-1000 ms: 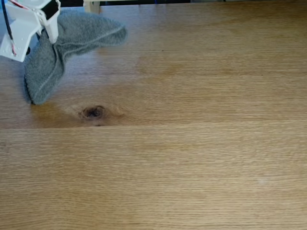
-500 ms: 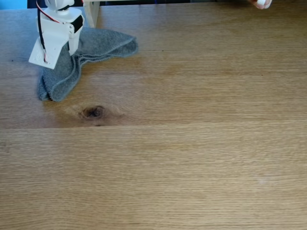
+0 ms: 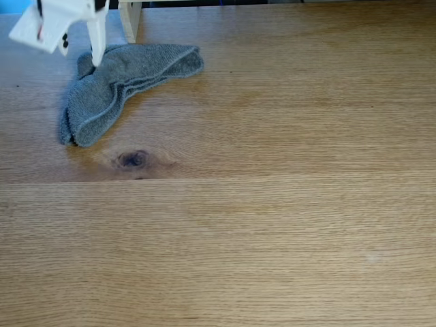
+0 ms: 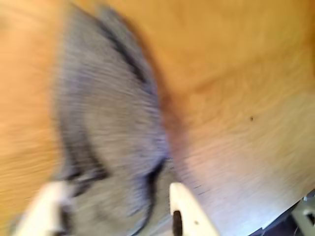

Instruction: Clean the area in front of the robot

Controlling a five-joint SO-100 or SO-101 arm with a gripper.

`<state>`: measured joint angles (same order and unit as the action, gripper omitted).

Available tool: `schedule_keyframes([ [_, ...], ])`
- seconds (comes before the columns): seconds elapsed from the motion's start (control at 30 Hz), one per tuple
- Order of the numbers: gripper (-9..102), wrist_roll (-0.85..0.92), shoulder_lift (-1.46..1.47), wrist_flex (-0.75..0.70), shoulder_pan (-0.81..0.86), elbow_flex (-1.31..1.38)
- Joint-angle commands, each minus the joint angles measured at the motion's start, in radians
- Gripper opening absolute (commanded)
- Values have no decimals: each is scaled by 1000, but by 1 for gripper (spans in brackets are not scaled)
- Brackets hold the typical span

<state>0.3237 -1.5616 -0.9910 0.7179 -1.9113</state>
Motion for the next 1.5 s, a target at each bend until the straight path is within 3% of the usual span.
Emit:
schedule_keyframes([
  [0.0,8,-104,-206,-115,-199,8],
  [0.07,0,-175,-241,-164,-314,6],
  [0.33,0,-420,-344,-258,-635,6],
  [0.7,0,-537,-529,-149,-693,-35],
  [0.87,0,-488,-824,-98,-695,-293],
  [1.17,0,-407,-1408,-29,-669,-1015],
  [1.3,0,-377,-1695,-94,-683,-1266],
  [1.47,0,-350,-1741,-127,-696,-1450],
])
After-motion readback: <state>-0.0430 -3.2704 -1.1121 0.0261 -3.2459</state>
